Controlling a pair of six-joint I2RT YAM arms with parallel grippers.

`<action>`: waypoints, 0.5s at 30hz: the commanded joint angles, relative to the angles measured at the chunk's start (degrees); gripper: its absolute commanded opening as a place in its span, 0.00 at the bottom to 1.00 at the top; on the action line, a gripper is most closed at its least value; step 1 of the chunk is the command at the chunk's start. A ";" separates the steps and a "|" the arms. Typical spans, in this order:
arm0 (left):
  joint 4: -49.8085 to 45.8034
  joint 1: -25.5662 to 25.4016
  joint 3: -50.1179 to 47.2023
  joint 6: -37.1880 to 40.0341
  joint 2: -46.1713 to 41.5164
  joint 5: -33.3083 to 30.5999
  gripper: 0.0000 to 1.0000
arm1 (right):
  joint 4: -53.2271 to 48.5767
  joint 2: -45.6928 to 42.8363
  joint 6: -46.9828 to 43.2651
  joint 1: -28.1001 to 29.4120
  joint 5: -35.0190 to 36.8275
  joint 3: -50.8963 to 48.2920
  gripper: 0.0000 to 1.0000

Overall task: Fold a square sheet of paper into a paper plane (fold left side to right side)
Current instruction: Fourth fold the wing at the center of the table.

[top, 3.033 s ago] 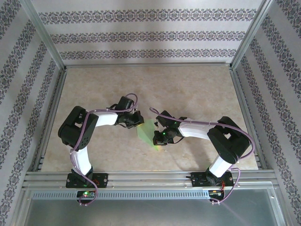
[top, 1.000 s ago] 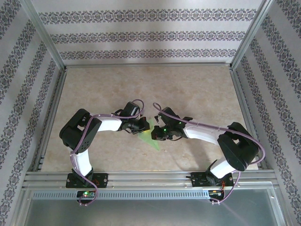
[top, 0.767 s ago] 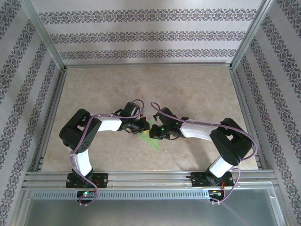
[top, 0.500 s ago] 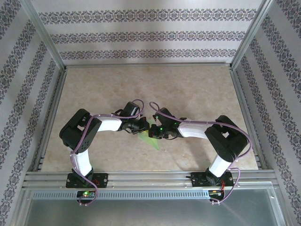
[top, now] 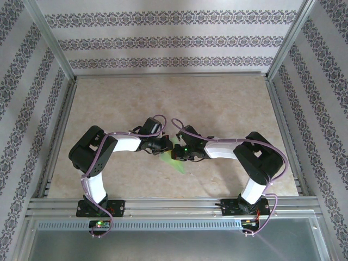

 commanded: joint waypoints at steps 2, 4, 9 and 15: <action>-0.67 -0.13 -0.99 -0.78 1.01 -2.55 0.00 | -4.30 0.72 -0.87 0.96 -1.60 -2.38 0.00; -0.67 -0.14 -1.04 -0.81 1.09 -2.64 0.00 | -4.98 0.44 -0.96 1.13 -2.71 -3.09 0.00; -0.97 -0.14 -1.02 -0.89 1.04 -2.98 0.00 | -5.87 -0.98 -0.71 1.75 -3.92 -5.14 0.00; -1.23 -0.14 -0.87 -0.85 1.45 -3.07 0.00 | -7.08 -2.95 -0.75 1.86 -4.32 -6.88 0.00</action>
